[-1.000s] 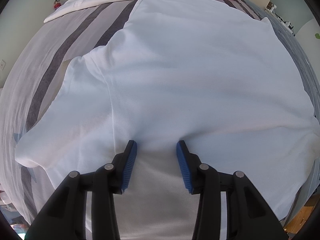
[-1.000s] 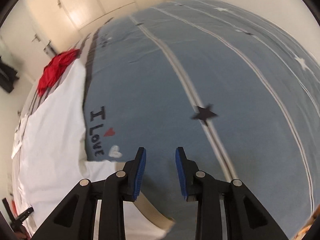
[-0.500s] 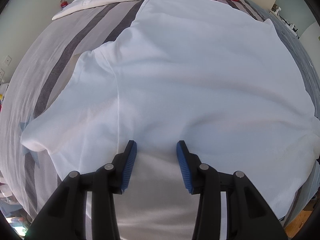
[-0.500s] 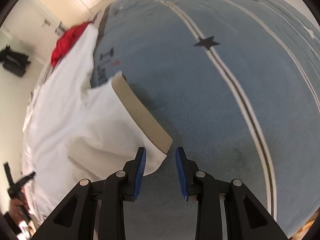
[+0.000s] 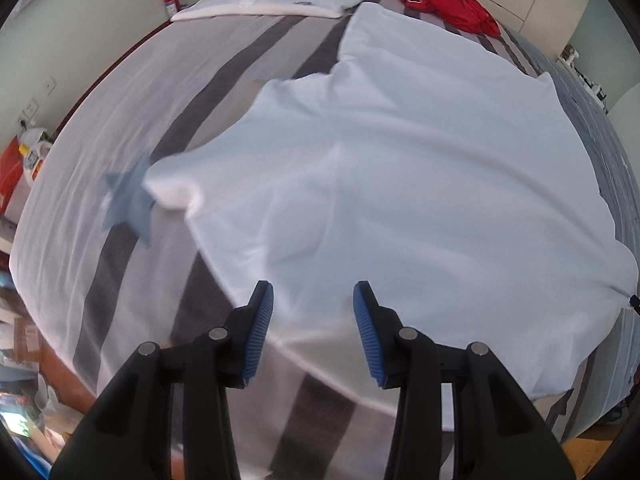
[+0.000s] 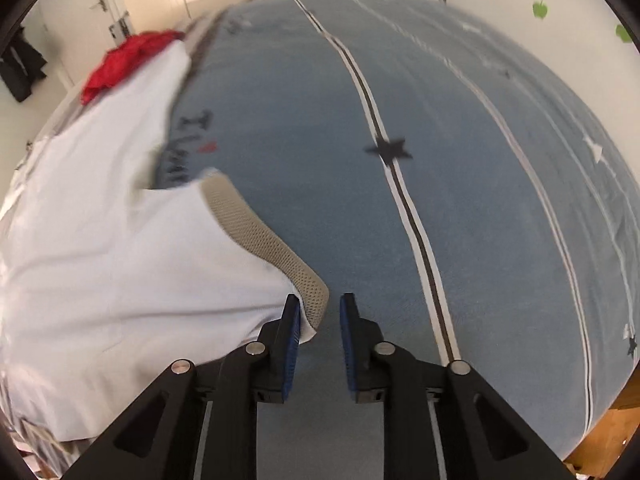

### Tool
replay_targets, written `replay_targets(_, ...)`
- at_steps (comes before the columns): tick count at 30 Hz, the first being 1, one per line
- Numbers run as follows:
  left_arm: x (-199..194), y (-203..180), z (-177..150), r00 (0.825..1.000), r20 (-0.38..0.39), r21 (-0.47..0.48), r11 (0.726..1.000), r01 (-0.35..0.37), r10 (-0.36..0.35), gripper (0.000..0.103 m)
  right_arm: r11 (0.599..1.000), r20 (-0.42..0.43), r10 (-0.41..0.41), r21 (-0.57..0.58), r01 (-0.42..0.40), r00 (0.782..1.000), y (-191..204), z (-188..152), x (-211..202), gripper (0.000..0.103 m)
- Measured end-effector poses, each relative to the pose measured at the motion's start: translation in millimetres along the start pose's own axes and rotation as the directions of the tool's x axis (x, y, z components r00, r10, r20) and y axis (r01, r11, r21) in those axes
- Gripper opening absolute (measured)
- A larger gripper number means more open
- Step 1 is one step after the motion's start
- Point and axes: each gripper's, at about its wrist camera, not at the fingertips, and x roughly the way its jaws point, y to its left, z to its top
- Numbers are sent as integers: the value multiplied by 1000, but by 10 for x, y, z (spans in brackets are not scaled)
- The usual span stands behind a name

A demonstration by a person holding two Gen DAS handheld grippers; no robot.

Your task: Fold clothes

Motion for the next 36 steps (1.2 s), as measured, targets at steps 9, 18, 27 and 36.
replay_targets(9,333,556,-839,993,-82,32,995,93,-90,39,980,-73,198,22,-197,978,866,-750,-266,19)
replay_targets(18,308,-64,-870,979,-71,164,966,199,-190,38,912,-205,309,-214,-351,929,2150,-1373,0,19)
replay_targets(27,136,-449,-140,972,39,164,961,223,-232,38,942,-20,318,-111,-318,948,2176,-373,123,19)
replay_targets(36,546,-933,409,975,-11,168,961,221,-222,41,855,-101,463,-208,-474,880,2325,-107,-40,19)
